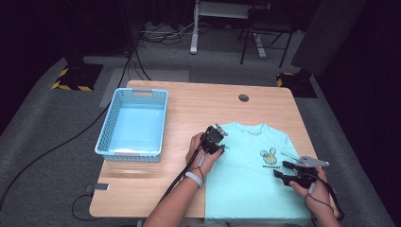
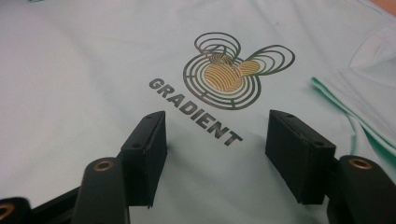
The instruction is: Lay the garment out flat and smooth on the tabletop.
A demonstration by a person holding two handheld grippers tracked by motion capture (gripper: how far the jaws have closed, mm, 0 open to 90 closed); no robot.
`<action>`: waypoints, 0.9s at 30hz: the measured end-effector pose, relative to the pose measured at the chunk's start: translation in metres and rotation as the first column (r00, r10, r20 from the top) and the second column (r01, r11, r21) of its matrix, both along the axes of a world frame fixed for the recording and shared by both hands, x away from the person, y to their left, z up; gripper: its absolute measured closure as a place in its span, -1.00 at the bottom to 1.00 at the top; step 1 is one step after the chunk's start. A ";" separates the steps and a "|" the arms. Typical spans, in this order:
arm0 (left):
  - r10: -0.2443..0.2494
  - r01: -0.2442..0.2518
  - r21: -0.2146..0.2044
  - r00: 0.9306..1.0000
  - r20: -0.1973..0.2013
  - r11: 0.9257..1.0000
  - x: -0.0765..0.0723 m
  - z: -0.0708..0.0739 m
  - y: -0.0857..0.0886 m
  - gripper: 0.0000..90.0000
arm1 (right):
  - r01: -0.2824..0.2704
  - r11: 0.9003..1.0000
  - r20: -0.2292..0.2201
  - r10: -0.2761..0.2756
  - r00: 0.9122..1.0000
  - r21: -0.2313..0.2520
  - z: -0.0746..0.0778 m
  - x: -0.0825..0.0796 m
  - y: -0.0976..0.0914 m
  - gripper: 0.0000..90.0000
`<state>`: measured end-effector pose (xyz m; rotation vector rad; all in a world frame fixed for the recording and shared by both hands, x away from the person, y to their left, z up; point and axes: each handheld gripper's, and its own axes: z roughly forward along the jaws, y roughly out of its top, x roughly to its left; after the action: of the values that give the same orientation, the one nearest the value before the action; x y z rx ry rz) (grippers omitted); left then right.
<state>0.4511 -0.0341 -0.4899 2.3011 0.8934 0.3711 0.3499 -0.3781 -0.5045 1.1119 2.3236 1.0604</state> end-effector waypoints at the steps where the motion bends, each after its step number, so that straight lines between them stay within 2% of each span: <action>1: 0.006 -0.006 -0.003 1.000 0.002 1.000 0.001 0.000 0.000 0.31 | 0.000 1.000 0.000 0.000 1.000 0.000 0.000 0.000 0.000 -0.14; 2: 0.012 -0.012 0.002 1.000 0.013 1.000 0.001 0.000 -0.001 0.42 | 0.000 1.000 0.000 0.000 1.000 0.000 0.000 0.000 0.000 -0.14; 4: 0.010 -0.010 0.006 1.000 0.018 1.000 0.000 0.003 -0.001 0.81 | 0.001 1.000 0.000 -0.001 1.000 0.000 0.000 0.000 0.000 -0.14; 6: 0.011 -0.012 0.012 0.999 0.035 1.000 -0.001 0.005 0.000 0.97 | 0.000 1.000 -0.001 0.000 1.000 0.000 0.000 0.000 0.000 -0.14; 12: 0.030 -0.031 0.002 0.997 0.075 1.000 -0.009 0.021 0.011 0.98 | -0.002 1.000 -0.001 0.002 1.000 0.001 0.000 0.000 0.000 -0.14; 15: 0.043 -0.044 0.013 0.993 0.107 0.999 -0.014 0.030 0.022 0.98 | -0.006 1.000 -0.001 0.006 1.000 0.004 0.000 0.000 -0.001 -0.14; 19: 0.087 -0.090 0.014 0.987 0.134 0.996 -0.020 0.039 0.042 0.98 | -0.010 1.000 0.000 0.010 1.000 0.004 0.000 -0.001 -0.003 -0.14; 23: 0.143 -0.150 0.030 0.976 0.162 0.988 -0.024 0.047 0.062 0.98 | -0.008 1.000 0.000 0.008 1.000 0.002 0.000 -0.001 -0.003 -0.14; 27: 0.194 -0.205 0.055 0.967 0.163 0.977 -0.028 0.049 0.080 0.98 | -0.009 1.000 0.000 0.009 1.000 0.002 0.000 -0.001 -0.003 -0.14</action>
<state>0.4234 0.0458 -0.4405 2.2153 1.0498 0.6721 0.3486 -0.3809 -0.5046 1.1041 2.3300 1.0664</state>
